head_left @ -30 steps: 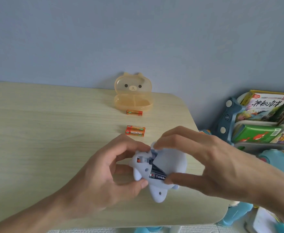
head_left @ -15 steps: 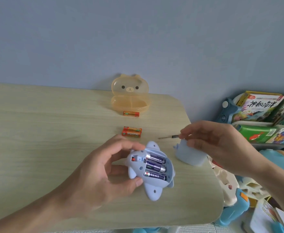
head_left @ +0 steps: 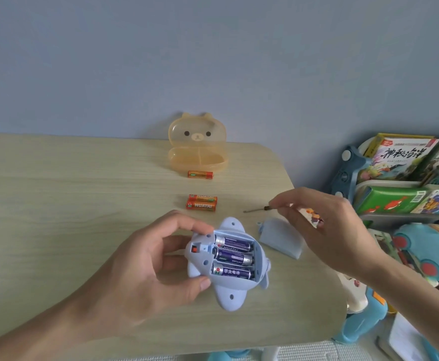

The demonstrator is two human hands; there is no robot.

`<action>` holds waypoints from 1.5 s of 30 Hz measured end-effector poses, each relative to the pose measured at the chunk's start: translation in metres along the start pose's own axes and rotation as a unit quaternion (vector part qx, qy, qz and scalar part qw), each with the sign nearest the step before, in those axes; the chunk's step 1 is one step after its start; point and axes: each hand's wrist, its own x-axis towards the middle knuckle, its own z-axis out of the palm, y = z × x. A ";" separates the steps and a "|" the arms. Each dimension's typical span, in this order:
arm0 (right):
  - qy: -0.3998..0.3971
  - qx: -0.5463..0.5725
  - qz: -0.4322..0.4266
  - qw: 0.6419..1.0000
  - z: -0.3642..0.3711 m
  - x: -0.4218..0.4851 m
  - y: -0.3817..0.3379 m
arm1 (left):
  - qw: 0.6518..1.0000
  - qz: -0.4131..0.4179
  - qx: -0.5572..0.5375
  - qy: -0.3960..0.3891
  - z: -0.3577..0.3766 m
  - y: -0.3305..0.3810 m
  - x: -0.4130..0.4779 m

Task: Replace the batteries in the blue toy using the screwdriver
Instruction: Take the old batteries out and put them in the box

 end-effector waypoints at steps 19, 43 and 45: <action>-0.206 0.298 0.119 0.924 0.001 -0.028 -0.064 | 0.898 0.181 0.395 -0.072 -0.006 0.037 0.006; -0.255 0.280 0.177 0.908 0.002 -0.026 -0.068 | 0.861 0.316 0.391 -0.076 0.007 0.033 0.032; -0.245 0.277 0.176 0.912 0.002 -0.026 -0.069 | 0.859 0.312 0.402 -0.047 0.004 0.029 0.033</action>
